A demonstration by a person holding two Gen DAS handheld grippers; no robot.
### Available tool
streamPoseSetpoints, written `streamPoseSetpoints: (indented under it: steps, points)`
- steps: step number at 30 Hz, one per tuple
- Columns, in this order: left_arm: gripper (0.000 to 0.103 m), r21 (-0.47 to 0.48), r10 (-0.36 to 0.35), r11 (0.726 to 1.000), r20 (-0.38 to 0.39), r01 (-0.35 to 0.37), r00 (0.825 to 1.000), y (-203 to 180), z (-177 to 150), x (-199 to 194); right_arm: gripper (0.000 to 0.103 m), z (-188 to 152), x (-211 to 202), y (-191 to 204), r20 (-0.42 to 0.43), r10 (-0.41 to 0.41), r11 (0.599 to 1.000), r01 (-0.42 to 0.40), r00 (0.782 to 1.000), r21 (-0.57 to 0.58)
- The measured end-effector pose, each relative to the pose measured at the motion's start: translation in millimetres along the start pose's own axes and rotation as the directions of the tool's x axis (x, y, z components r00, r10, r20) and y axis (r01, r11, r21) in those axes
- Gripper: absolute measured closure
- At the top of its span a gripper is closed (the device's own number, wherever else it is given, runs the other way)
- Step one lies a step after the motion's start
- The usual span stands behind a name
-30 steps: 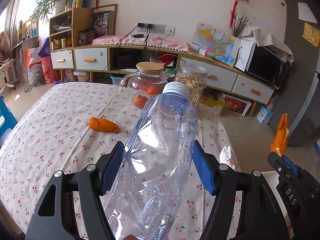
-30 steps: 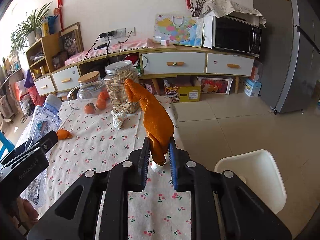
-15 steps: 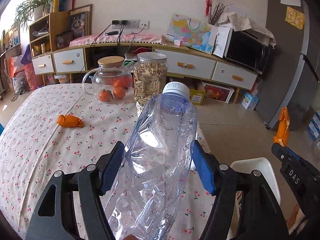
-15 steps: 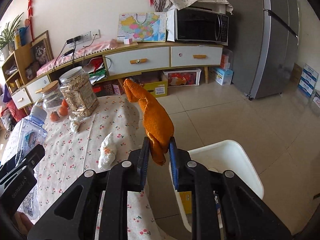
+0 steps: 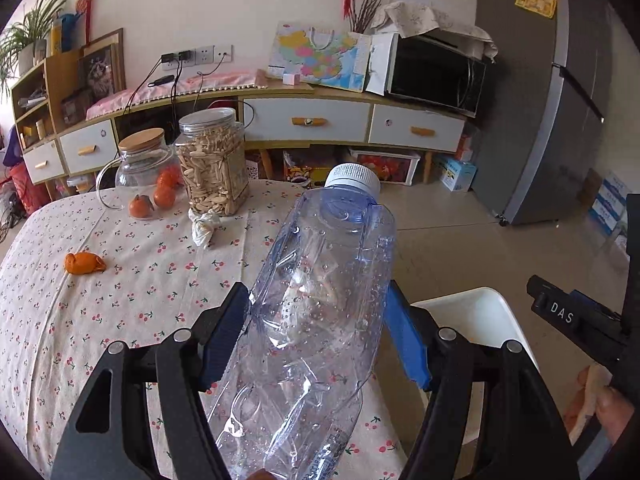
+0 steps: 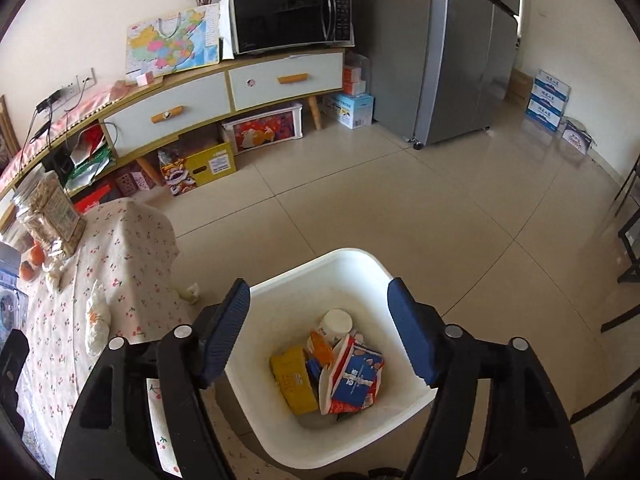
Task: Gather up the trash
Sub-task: 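Lower the water bottle into the bin and open the left gripper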
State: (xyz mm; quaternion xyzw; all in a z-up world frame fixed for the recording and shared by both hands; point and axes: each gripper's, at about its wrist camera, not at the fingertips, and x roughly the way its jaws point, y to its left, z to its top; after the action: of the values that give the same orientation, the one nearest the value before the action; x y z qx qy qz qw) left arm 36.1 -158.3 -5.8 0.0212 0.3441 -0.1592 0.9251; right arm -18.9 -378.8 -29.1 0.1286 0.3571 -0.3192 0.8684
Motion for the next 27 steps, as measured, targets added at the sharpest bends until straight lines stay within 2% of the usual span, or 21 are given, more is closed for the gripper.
streamPoseSetpoints:
  steps: [2, 6, 13, 16, 18, 19, 20, 22, 24, 26, 27]
  points:
    - [0.036, -0.014, -0.036, 0.999, -0.021, 0.036, 0.999, -11, 0, 5, 0.016, 4, -4, -11, 0.037, -0.054, 0.998, 0.053, 0.998, 0.023]
    - [0.036, -0.02, -0.097, 0.995, -0.061, 0.096, 0.993, -37, -2, 17, 0.008, 11, -10, -35, 0.083, -0.135, 0.989, 0.128, 0.987, 0.079]
    - [0.035, 0.002, -0.183, 0.983, -0.111, 0.184, 0.977, -81, -1, 34, 0.007, 23, -12, -73, 0.104, -0.193, 0.97, 0.174, 0.976, 0.168]
    - [0.035, -0.014, -0.235, 0.972, -0.144, 0.236, 0.961, -98, 2, 43, 0.007, 24, -15, -87, 0.107, -0.216, 0.96, 0.191, 0.971, 0.205]
    - [0.033, -0.017, -0.289, 0.957, -0.178, 0.29, 0.941, -111, 2, 50, 0.007, 24, -15, -93, 0.107, -0.226, 0.954, 0.198, 0.968, 0.225]
    - [0.028, -0.023, -0.315, 0.948, -0.199, 0.317, 0.928, -116, 1, 54, 0.007, 24, -16, -96, 0.107, -0.229, 0.951, 0.199, 0.967, 0.237]
    - [0.018, -0.034, -0.328, 0.944, -0.213, 0.329, 0.92, -119, 2, 56, 0.007, 24, -17, -99, 0.108, -0.234, 0.947, 0.202, 0.966, 0.249]
    - [0.014, -0.058, -0.34, 0.94, -0.223, 0.336, 0.914, -120, 3, 58, 0.007, 23, -21, -100, 0.118, -0.245, 0.942, 0.208, 0.962, 0.263]
    - [0.014, -0.047, -0.332, 0.943, -0.228, 0.33, 0.915, -120, 3, 57, 0.007, 23, -25, -96, 0.135, -0.246, 0.944, 0.206, 0.96, 0.256]
    - [0.014, -0.002, -0.293, 0.954, -0.209, 0.3, 0.933, -117, 4, 51, 0.007, 22, -27, -87, 0.148, -0.236, 0.953, 0.198, 0.961, 0.231]
    - [0.014, 0.028, -0.256, 0.964, -0.191, 0.266, 0.948, -115, 4, 46, 0.007, 21, -28, -82, 0.152, -0.227, 0.957, 0.191, 0.962, 0.217]
